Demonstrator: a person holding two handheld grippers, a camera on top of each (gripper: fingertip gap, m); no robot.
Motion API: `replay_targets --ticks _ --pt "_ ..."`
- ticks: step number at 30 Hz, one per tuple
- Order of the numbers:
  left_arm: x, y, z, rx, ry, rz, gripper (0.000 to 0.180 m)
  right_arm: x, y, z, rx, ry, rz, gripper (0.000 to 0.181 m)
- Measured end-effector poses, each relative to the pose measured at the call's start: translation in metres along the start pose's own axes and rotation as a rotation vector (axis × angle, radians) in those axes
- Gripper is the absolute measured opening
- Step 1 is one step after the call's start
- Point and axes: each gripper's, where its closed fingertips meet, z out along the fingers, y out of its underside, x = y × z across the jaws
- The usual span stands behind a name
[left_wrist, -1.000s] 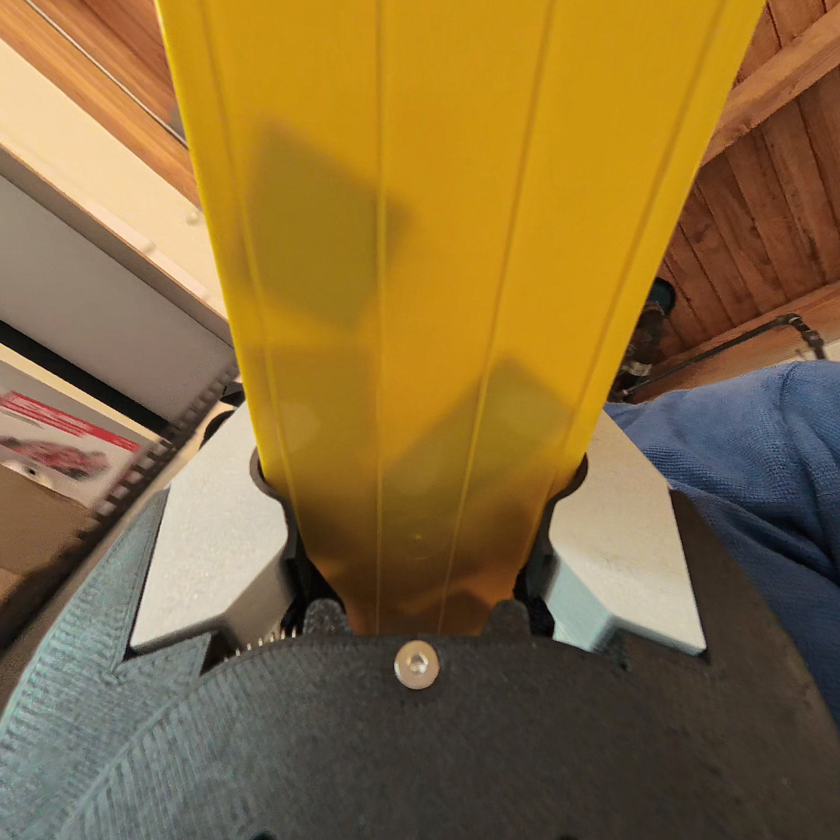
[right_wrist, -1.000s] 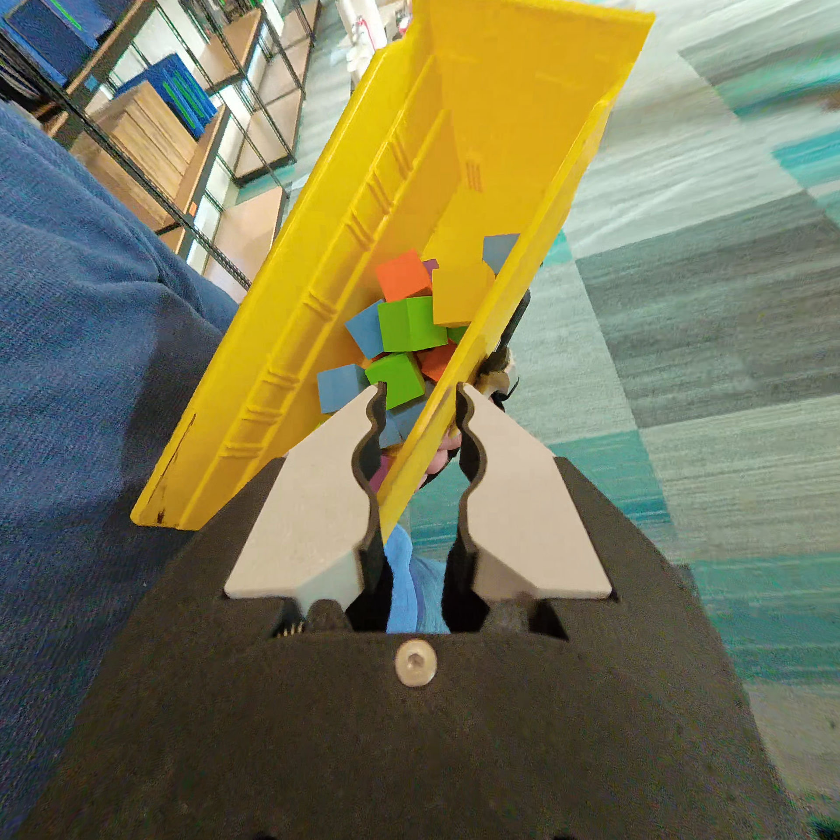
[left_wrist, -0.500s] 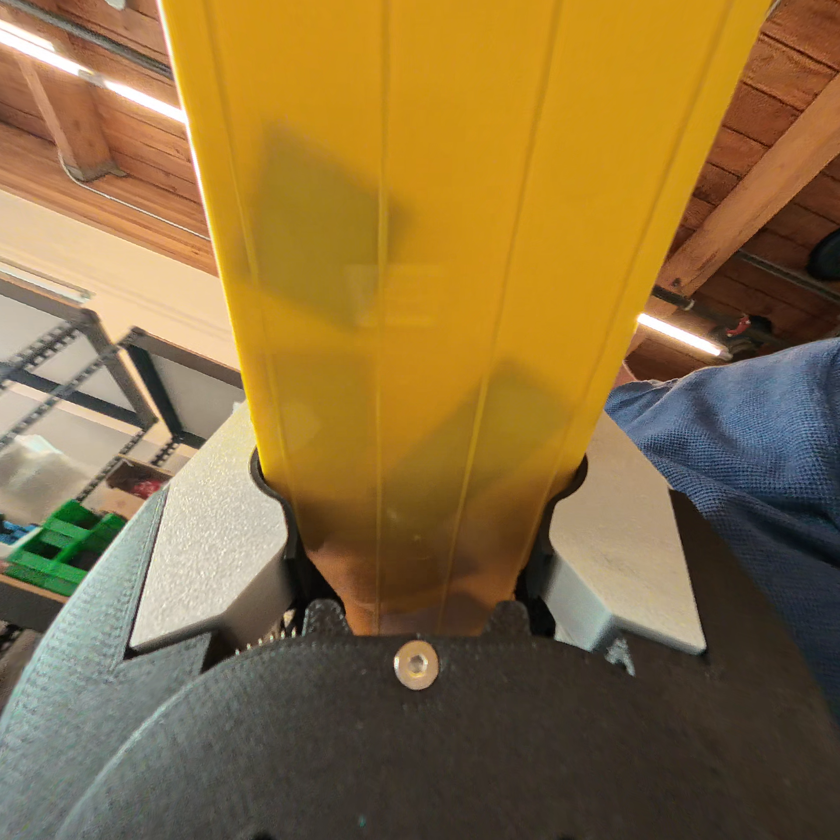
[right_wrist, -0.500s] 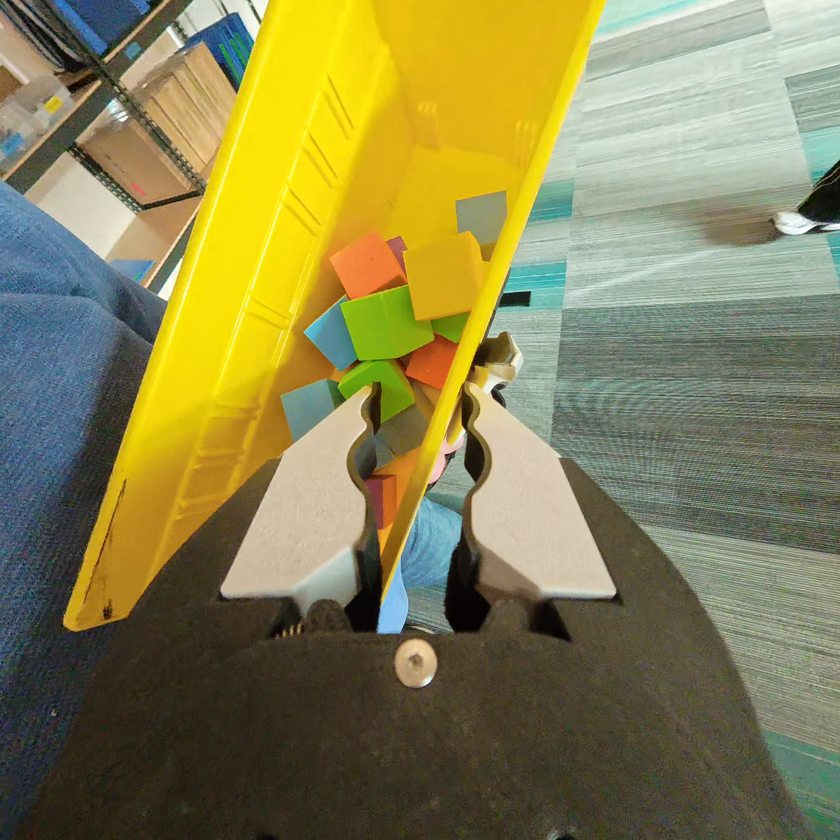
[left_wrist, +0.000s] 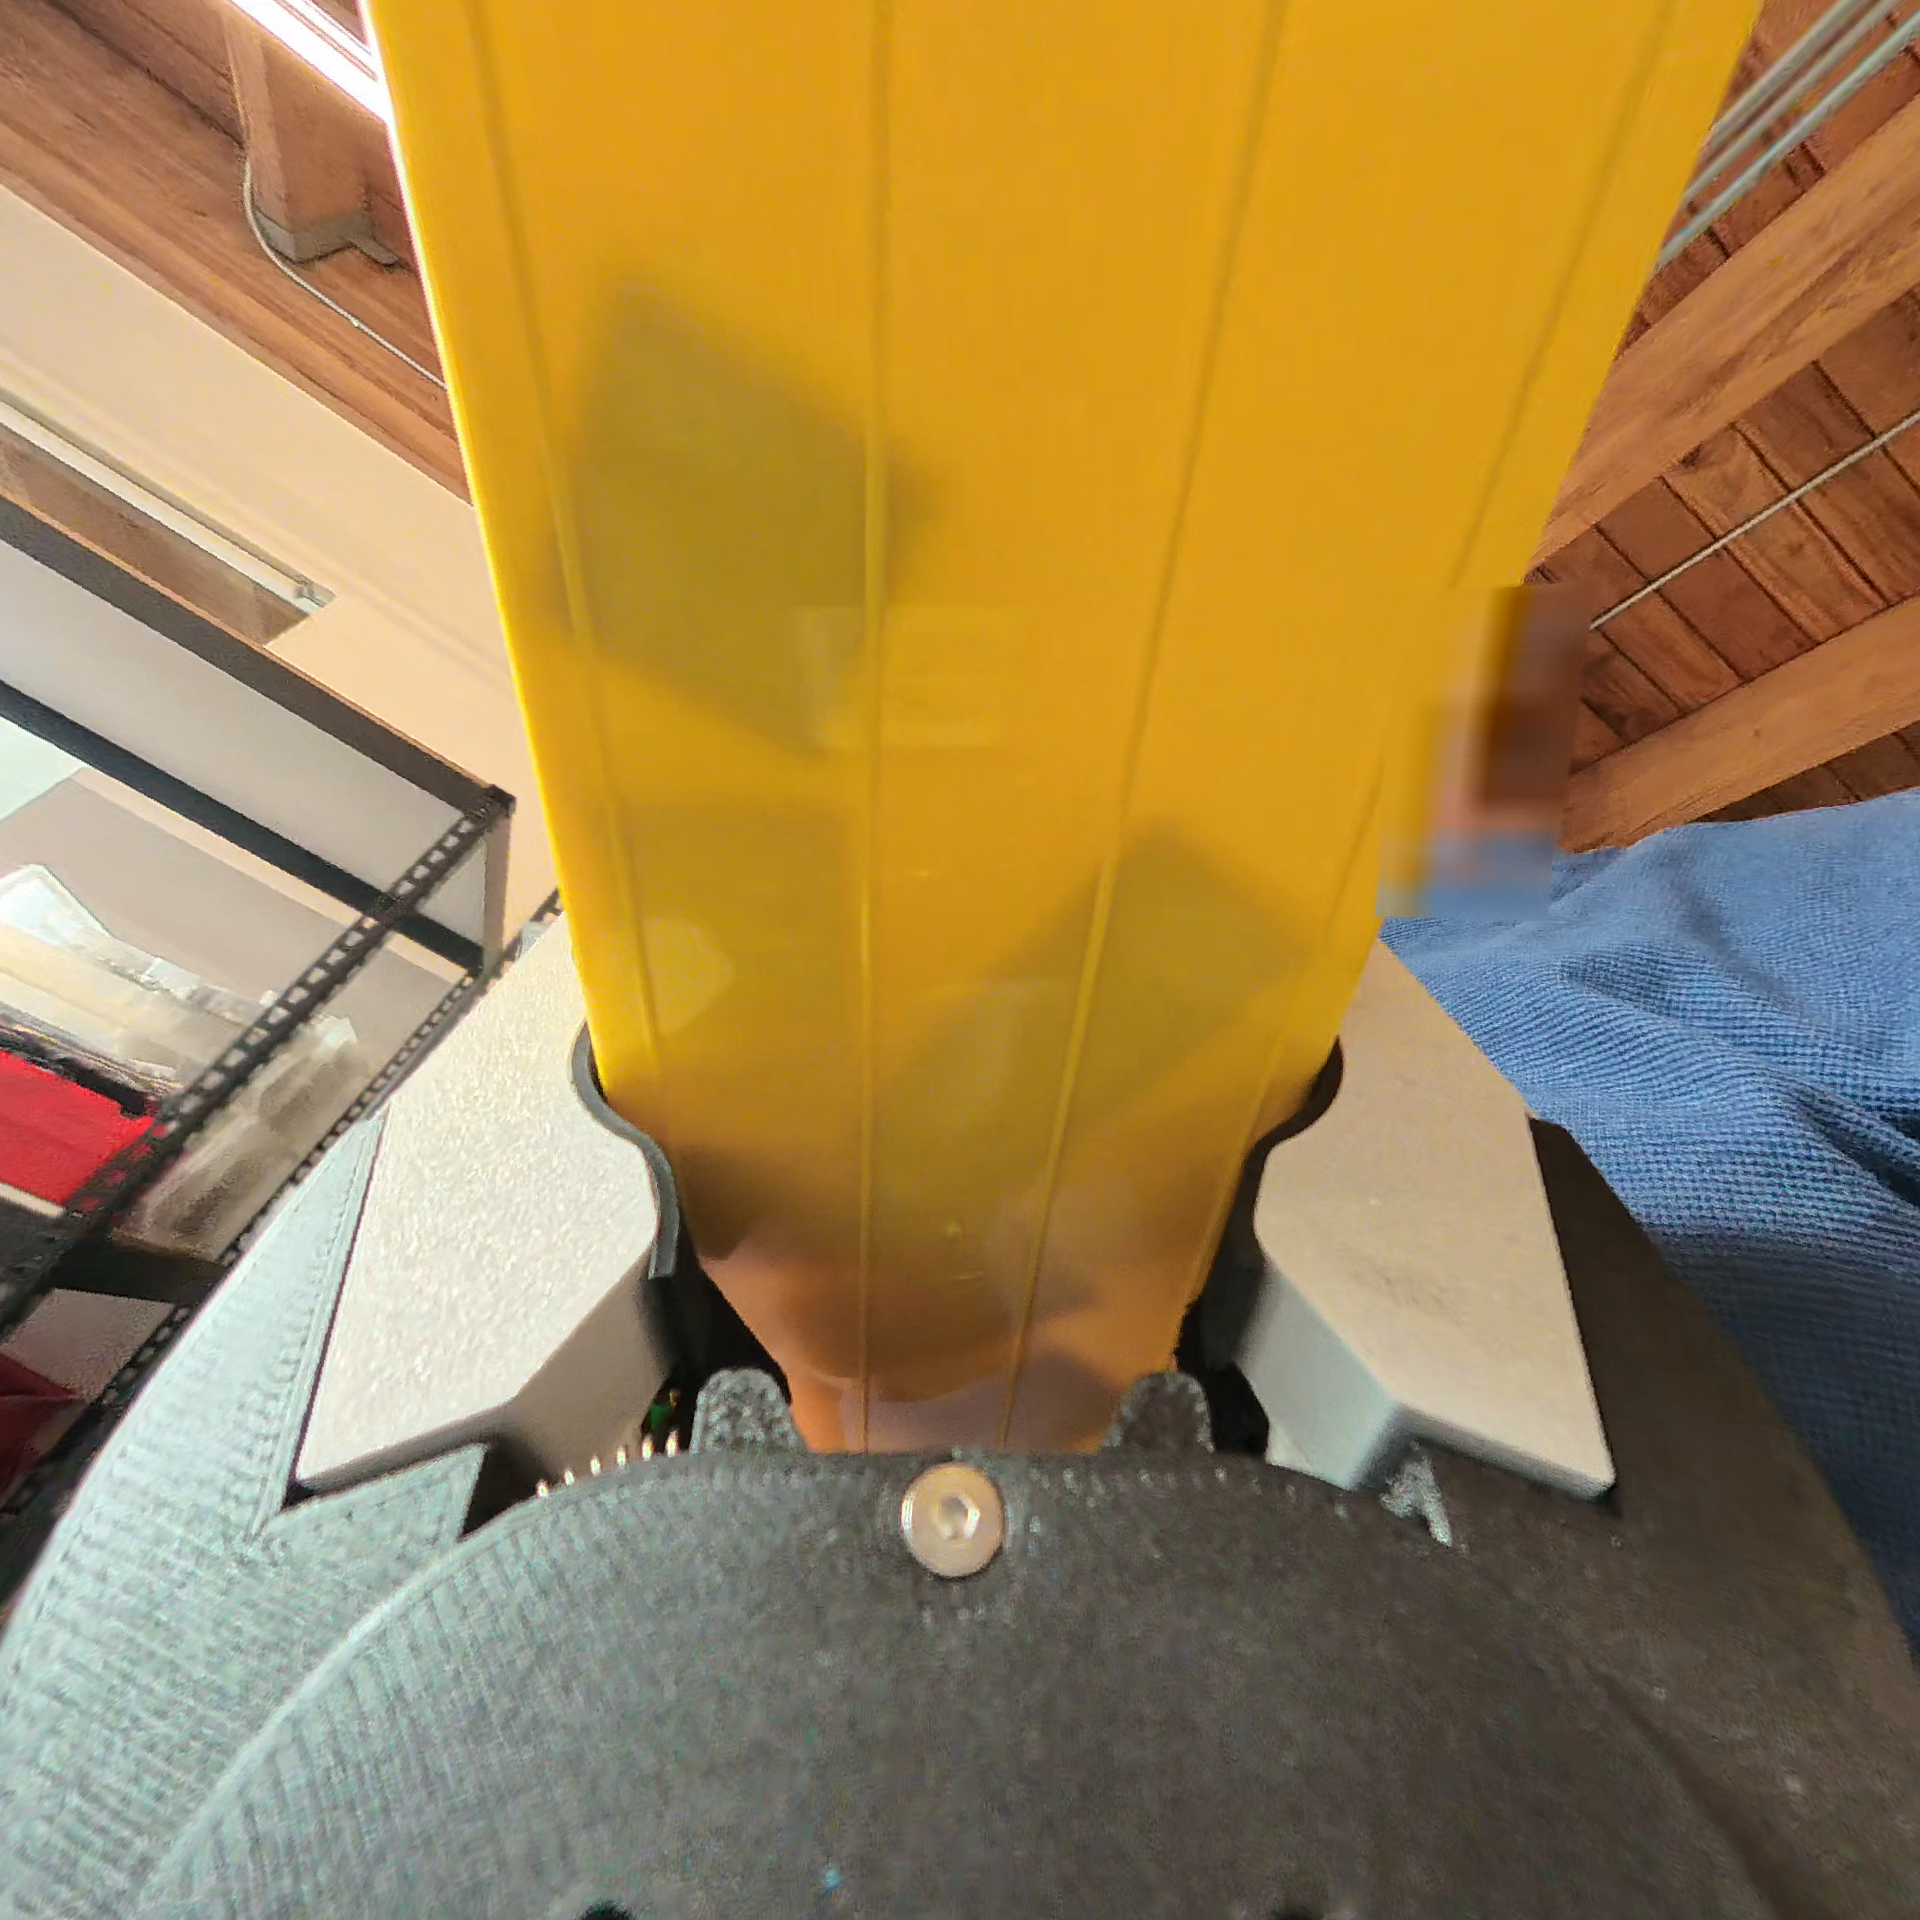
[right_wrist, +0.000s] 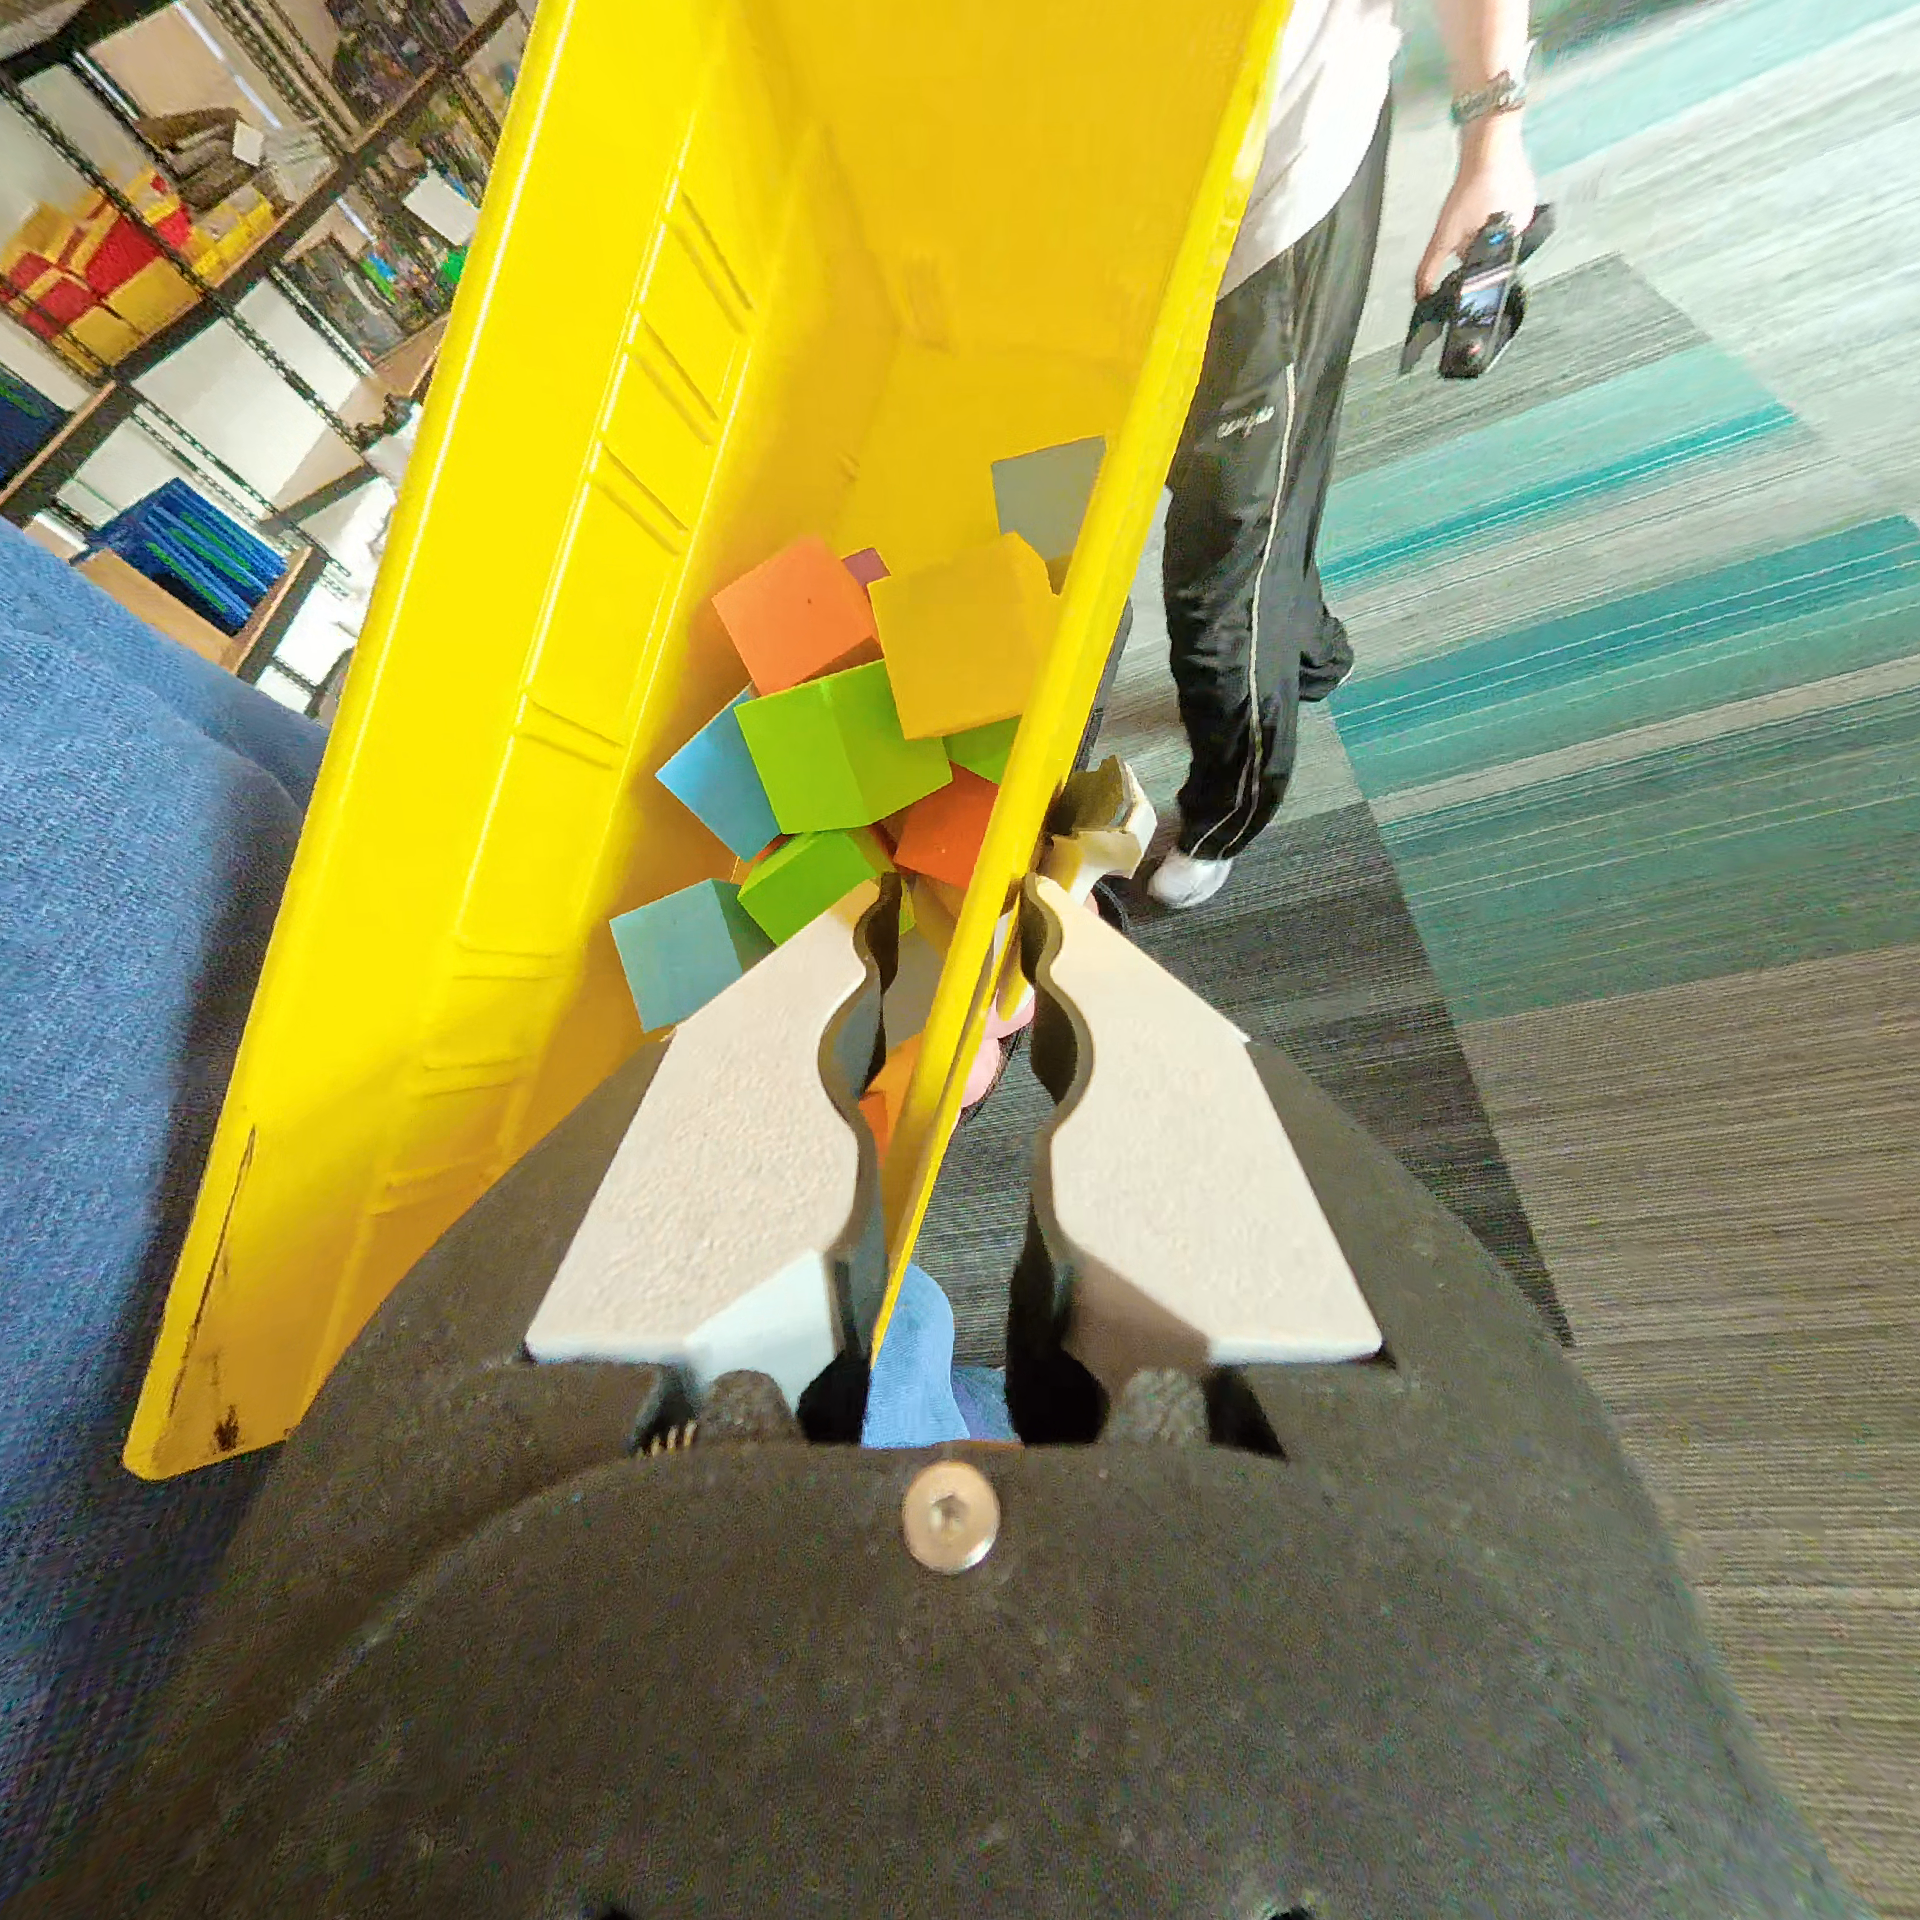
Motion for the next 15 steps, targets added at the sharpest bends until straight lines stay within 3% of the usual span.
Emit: replay_targets --ticks 7,15 --pt "-0.177 -0.256 -0.044 0.074 -0.003 0.116 0.123 0.257 -0.155 0.085 0.025 -0.162 -0.031 0.037" --pt "-0.298 -0.556 -0.09 0.137 -0.114 0.318 0.123 0.485 -0.352 0.221 -0.05 -0.391 -0.036 0.039"
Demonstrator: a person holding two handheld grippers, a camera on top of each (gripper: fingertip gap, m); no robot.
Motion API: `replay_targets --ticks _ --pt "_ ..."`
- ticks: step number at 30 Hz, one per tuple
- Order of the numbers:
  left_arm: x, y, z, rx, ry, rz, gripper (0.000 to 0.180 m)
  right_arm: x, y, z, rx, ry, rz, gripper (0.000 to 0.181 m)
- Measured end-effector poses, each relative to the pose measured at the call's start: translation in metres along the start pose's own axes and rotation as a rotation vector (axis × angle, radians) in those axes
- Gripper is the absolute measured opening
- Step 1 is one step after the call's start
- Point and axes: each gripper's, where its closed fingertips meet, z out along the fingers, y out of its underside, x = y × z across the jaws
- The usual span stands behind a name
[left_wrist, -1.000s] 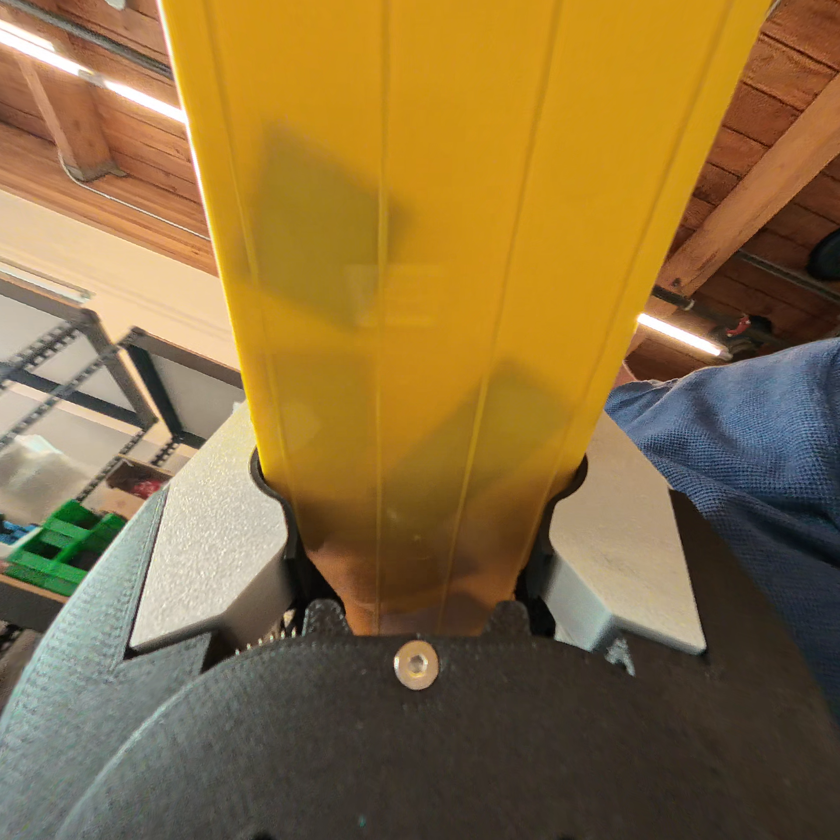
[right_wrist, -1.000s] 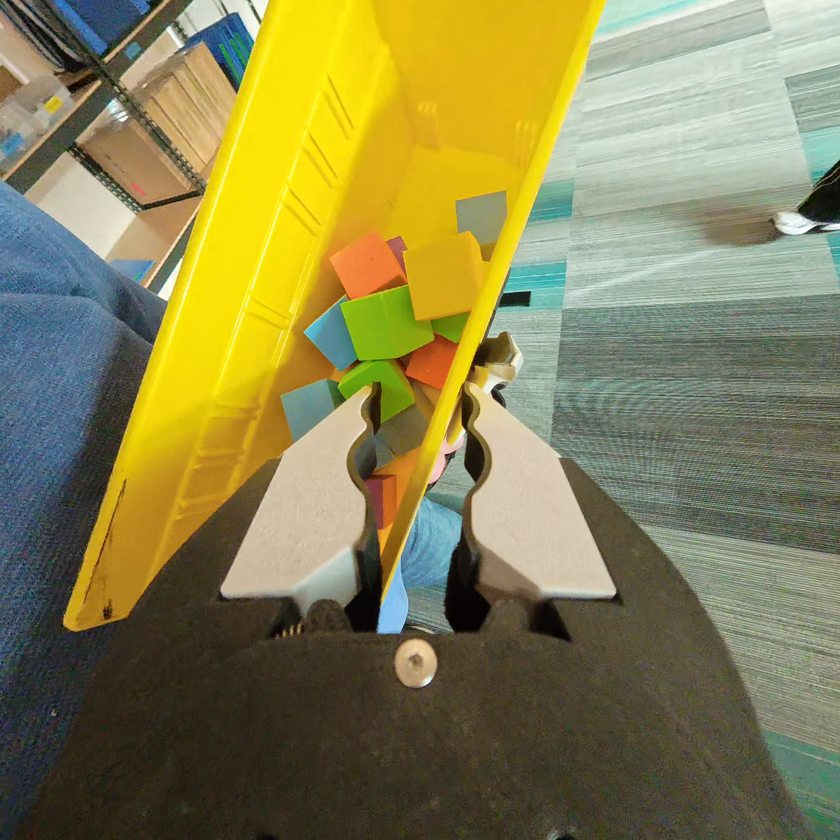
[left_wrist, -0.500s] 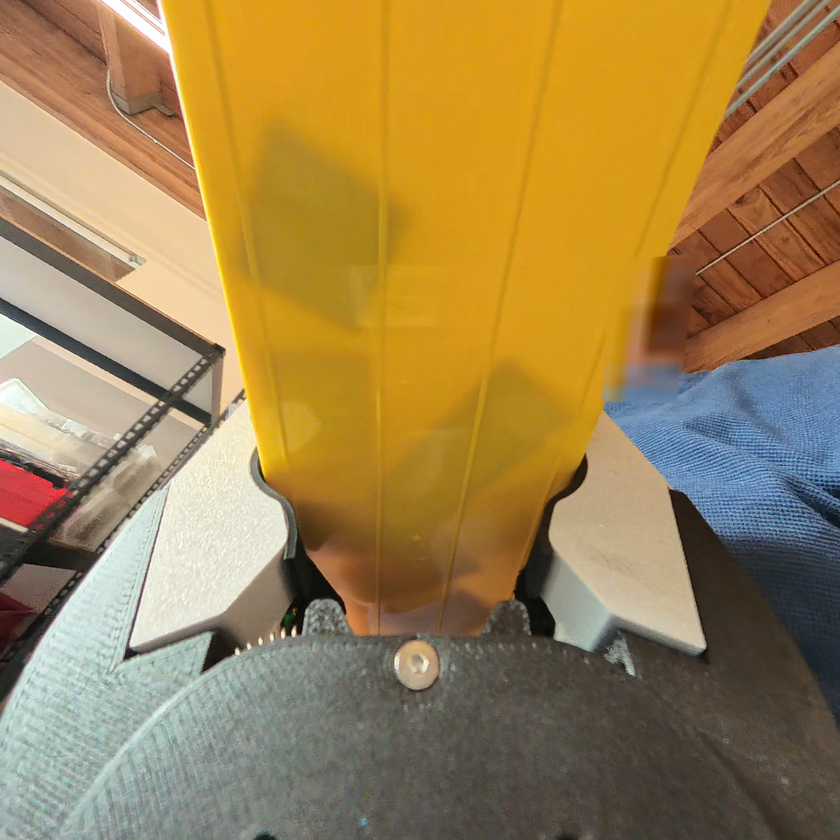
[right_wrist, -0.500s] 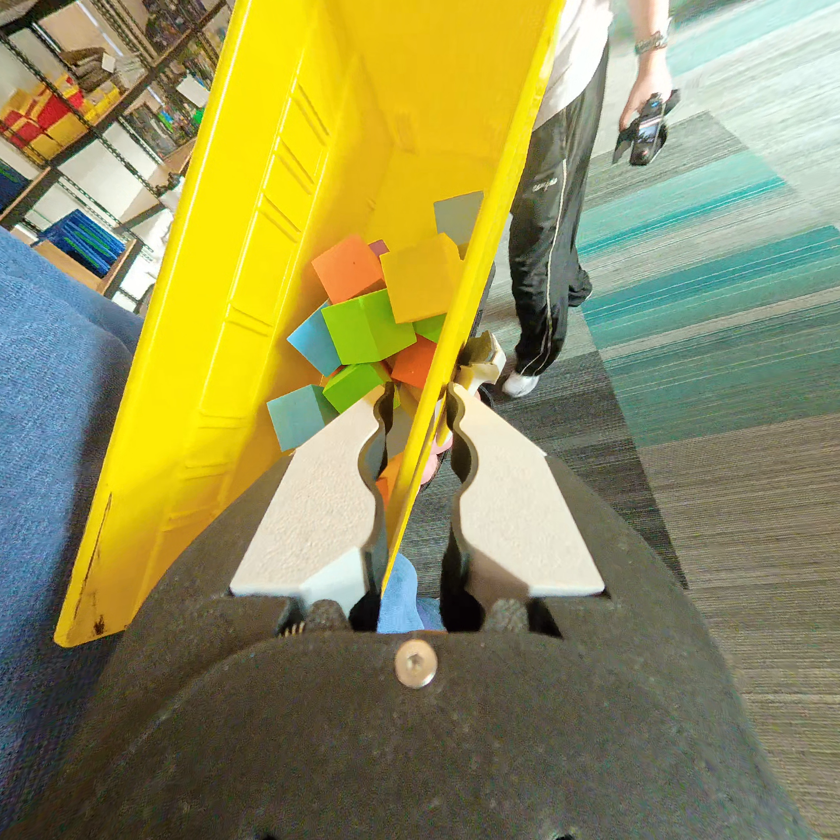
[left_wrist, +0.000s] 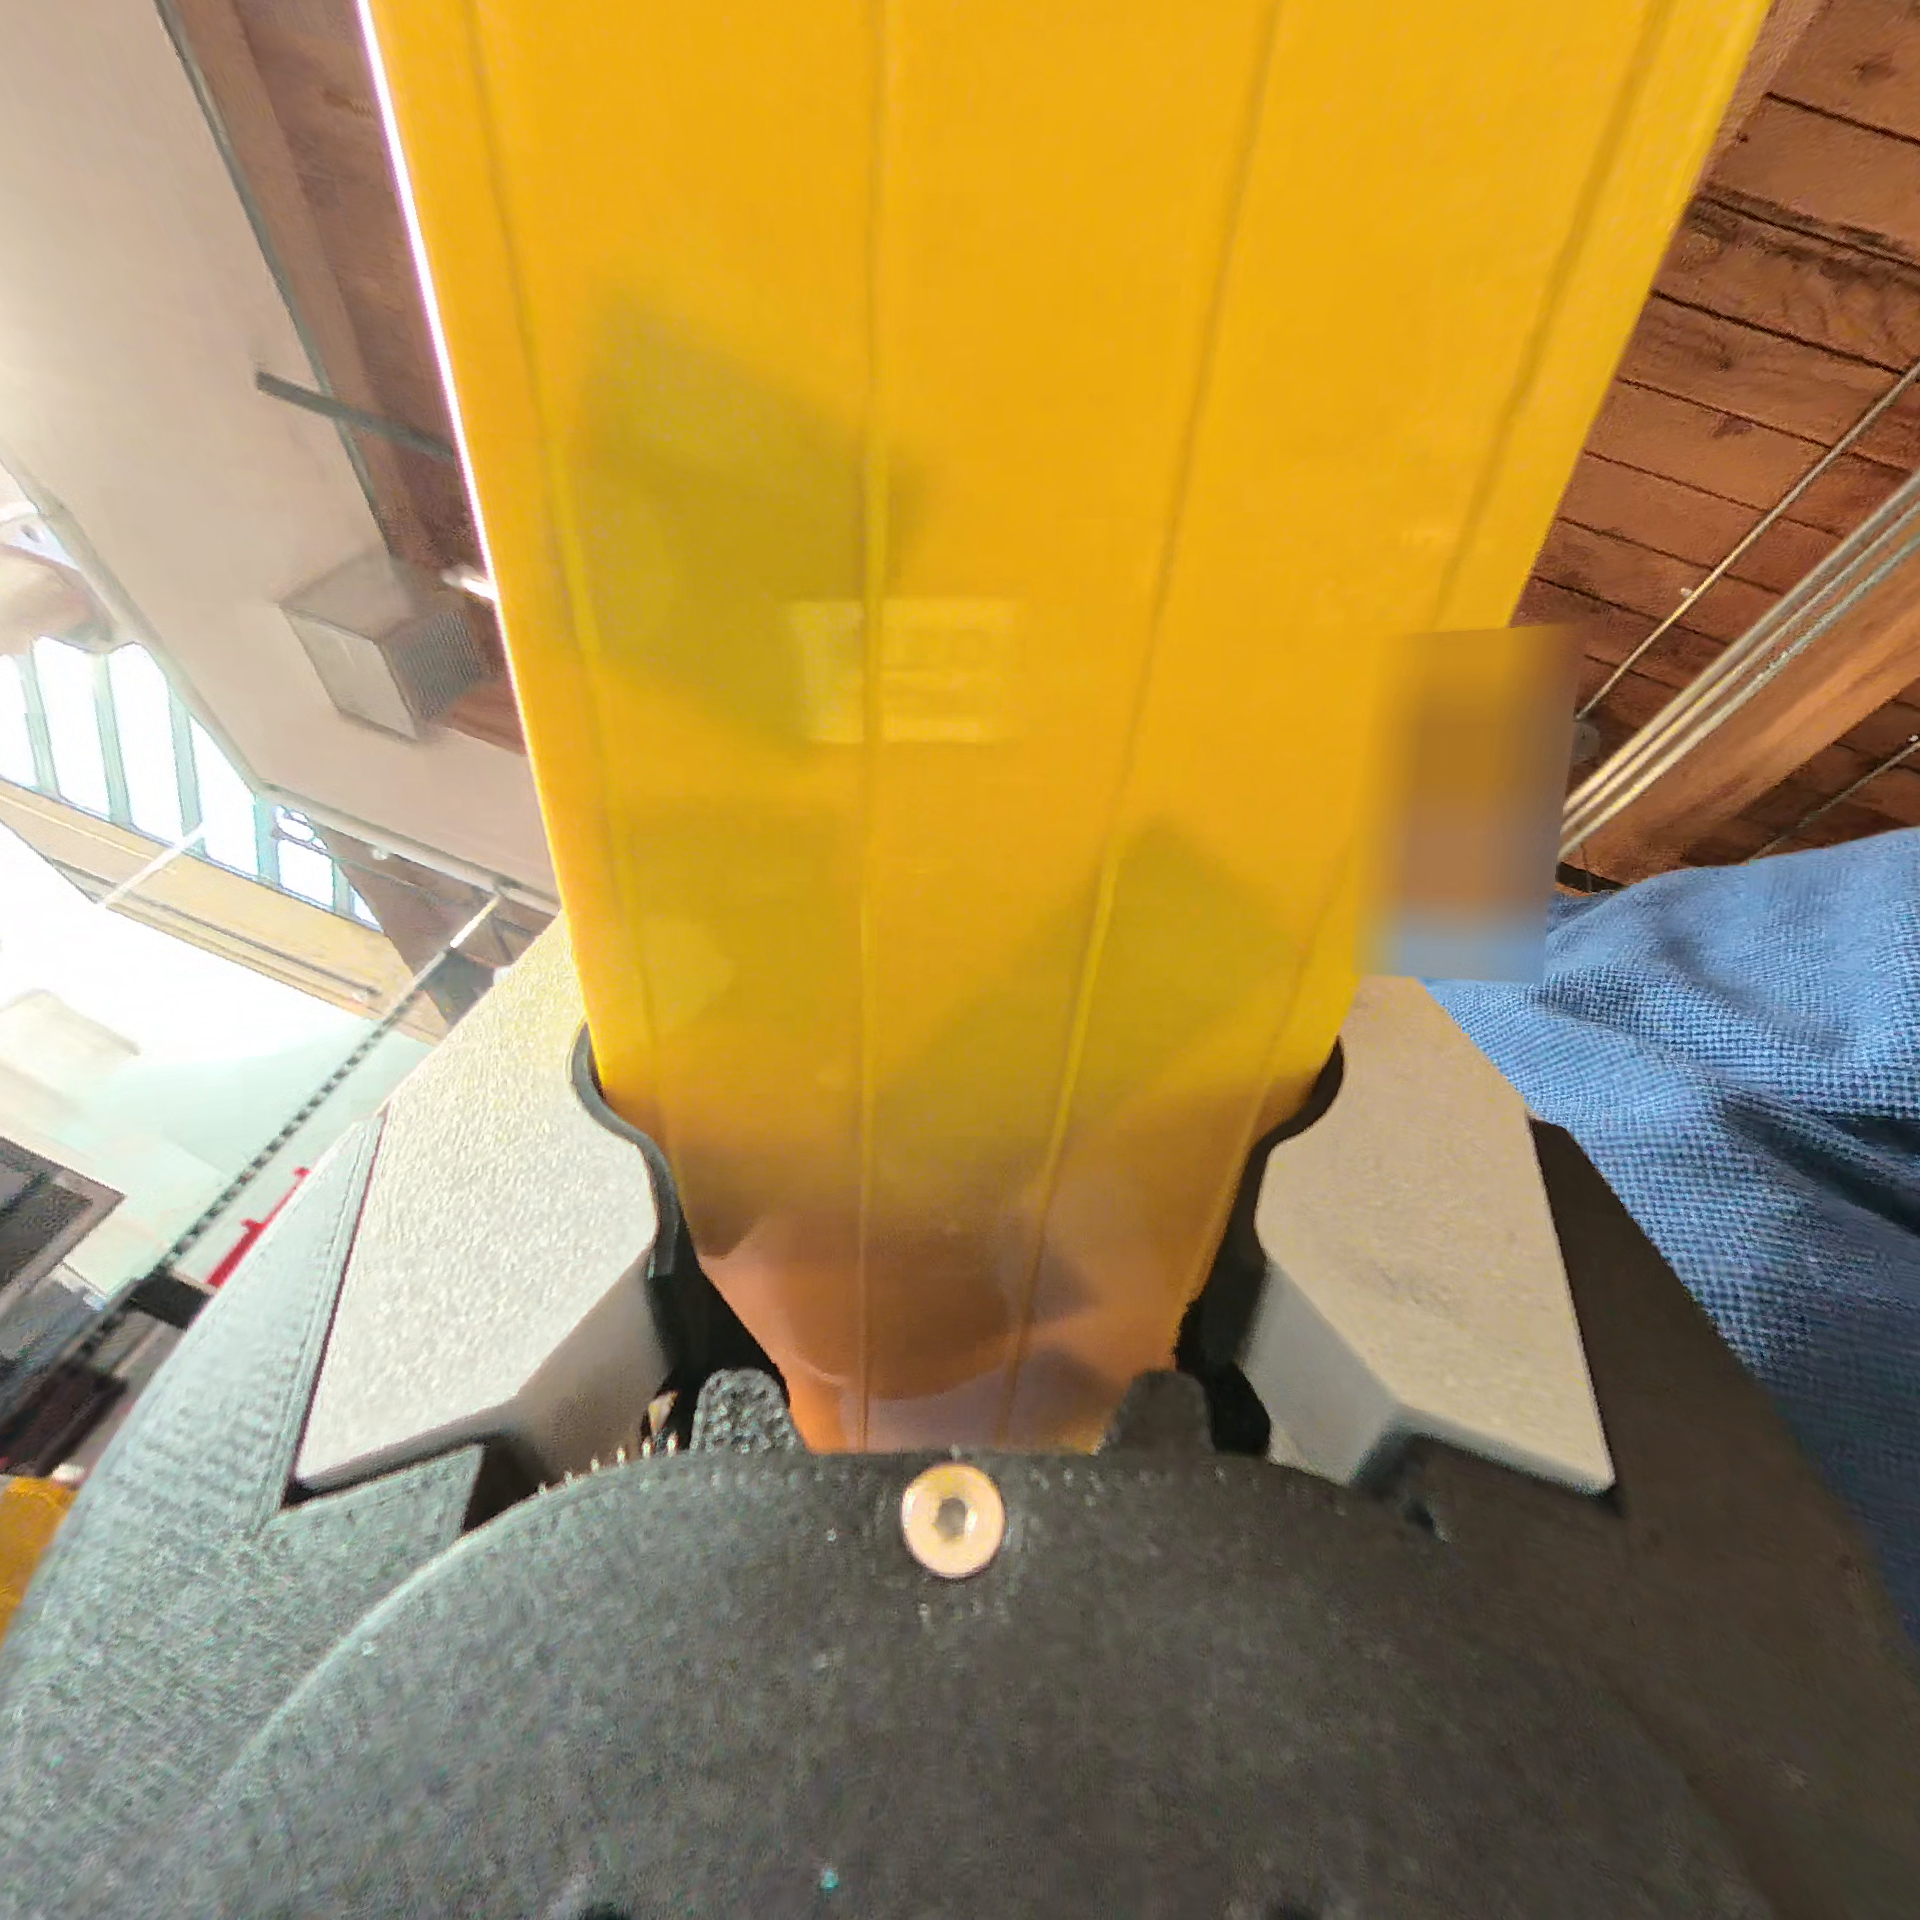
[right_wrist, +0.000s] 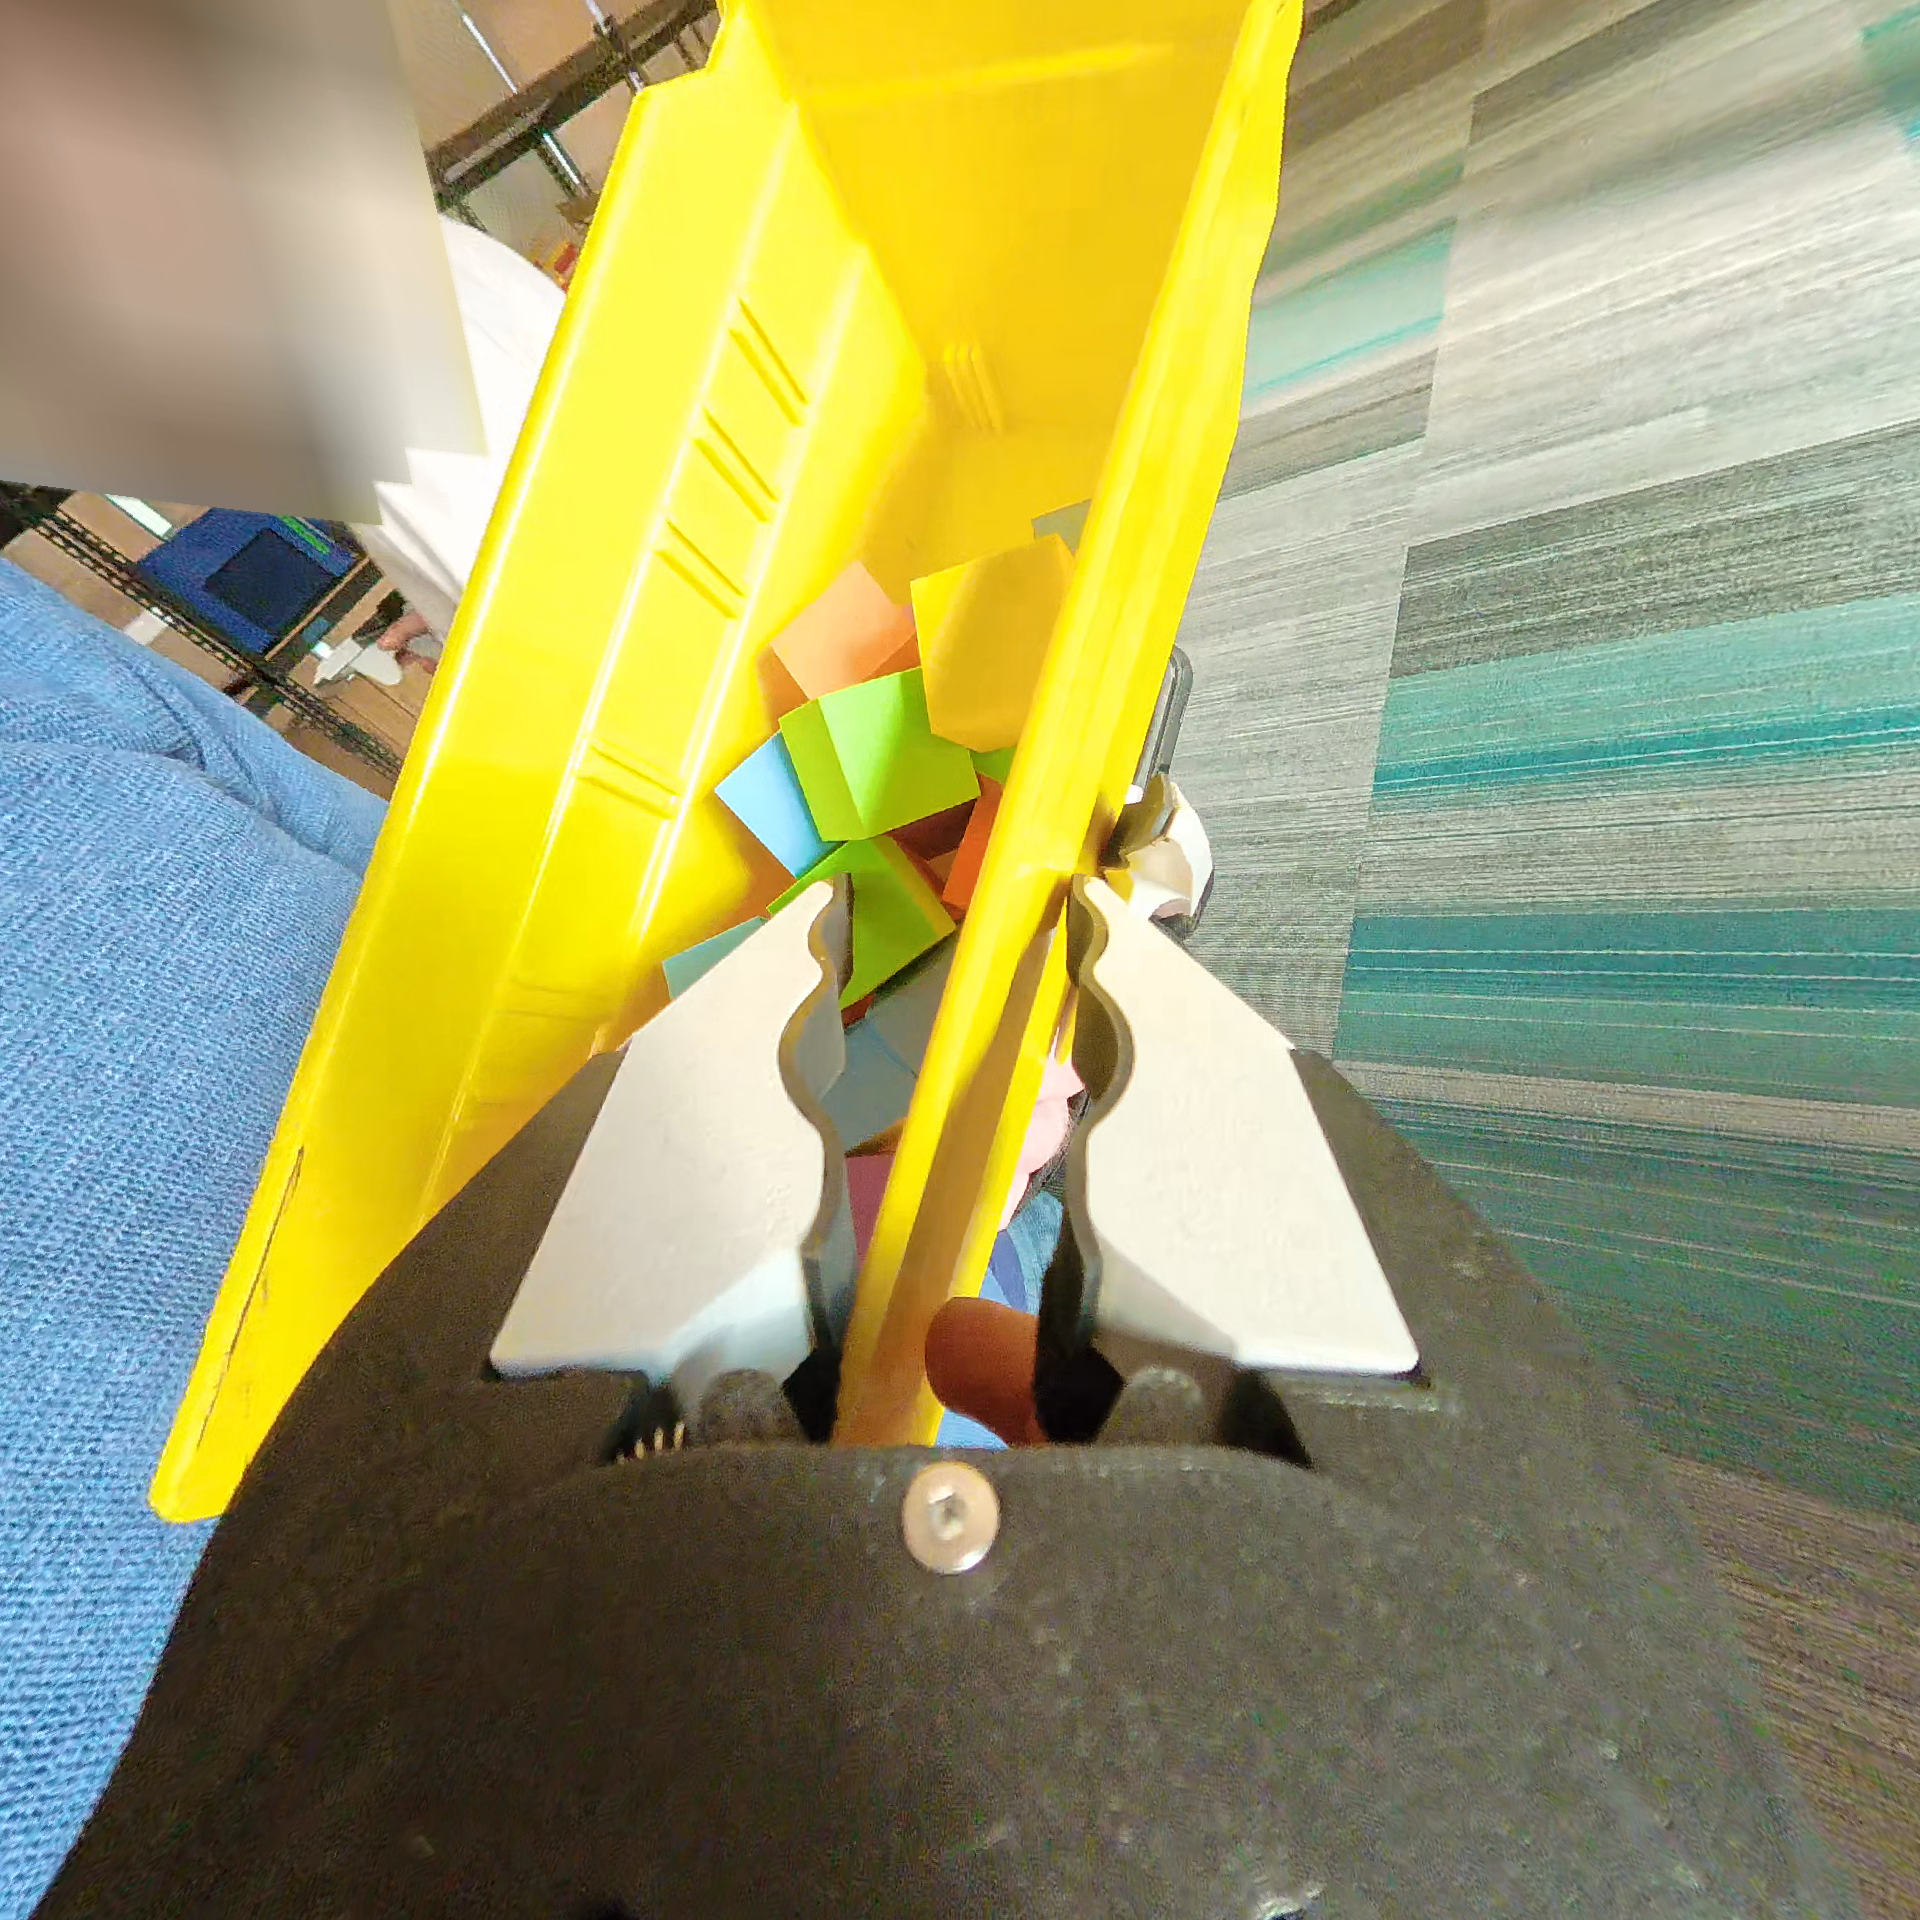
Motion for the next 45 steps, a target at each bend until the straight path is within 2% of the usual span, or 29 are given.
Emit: replay_targets --ticks 3,6,9,16,24,29,31,35,36,39,40,42,44,45 --pt "-0.083 -0.09 -0.014 0.002 0.026 0.03 0.125 0.108 -0.057 0.02 -0.001 -0.055 0.013 0.05" --pt "-0.181 -0.189 -0.022 -0.03 0.078 -0.029 0.127 0.227 -0.12 0.032 0.046 -0.043 0.08 0.063" --pt "-0.28 -0.288 -0.012 -0.076 0.061 -0.117 0.121 0.343 -0.194 0.033 0.092 0.038 0.1 0.057" --pt "-0.473 -0.504 0.006 -0.108 0.01 -0.18 0.121 0.579 -0.365 0.035 0.202 0.13 0.092 0.042" --pt "-0.692 -0.781 -0.027 -0.044 -0.04 -0.013 0.118 0.882 -0.548 0.088 0.158 -0.019 0.029 0.036" --pt "-0.796 -0.956 -0.034 -0.054 -0.144 0.115 0.117 1.04 -0.676 0.135 0.065 -0.16 0.045 0.034" --pt "-0.833 -1.027 -0.052 -0.002 -0.177 0.125 0.101 1.101 -0.728 0.148 0.068 -0.21 0.058 0.033" --pt "-0.913 -1.16 -0.098 0.015 -0.234 0.173 0.081 1.238 -0.815 0.183 0.039 -0.222 -0.005 0.028" --pt "-0.933 -1.196 -0.106 0.009 -0.217 0.193 0.071 1.275 -0.835 0.192 0.037 -0.202 -0.021 0.028" --pt "-0.996 -1.312 -0.118 -0.005 -0.173 0.217 0.063 1.391 -0.906 0.215 0.053 -0.104 -0.034 0.029" --pt "-1.02 -1.349 -0.118 -0.033 -0.158 0.21 0.055 1.428 -0.934 0.219 0.071 -0.082 -0.027 0.028" --pt "-1.063 -1.425 -0.111 -0.044 -0.096 0.186 0.028 1.49 -0.986 0.23 0.09 -0.079 -0.017 0.027" --pt "-1.113 -1.495 -0.105 -0.045 -0.123 0.213 0.0 1.551 -1.038 0.238 0.121 -0.061 0.004 0.028" --pt "-1.142 -1.532 -0.103 -0.023 -0.185 0.242 0.0 1.584 -1.062 0.239 0.136 -0.035 0.019 0.029"
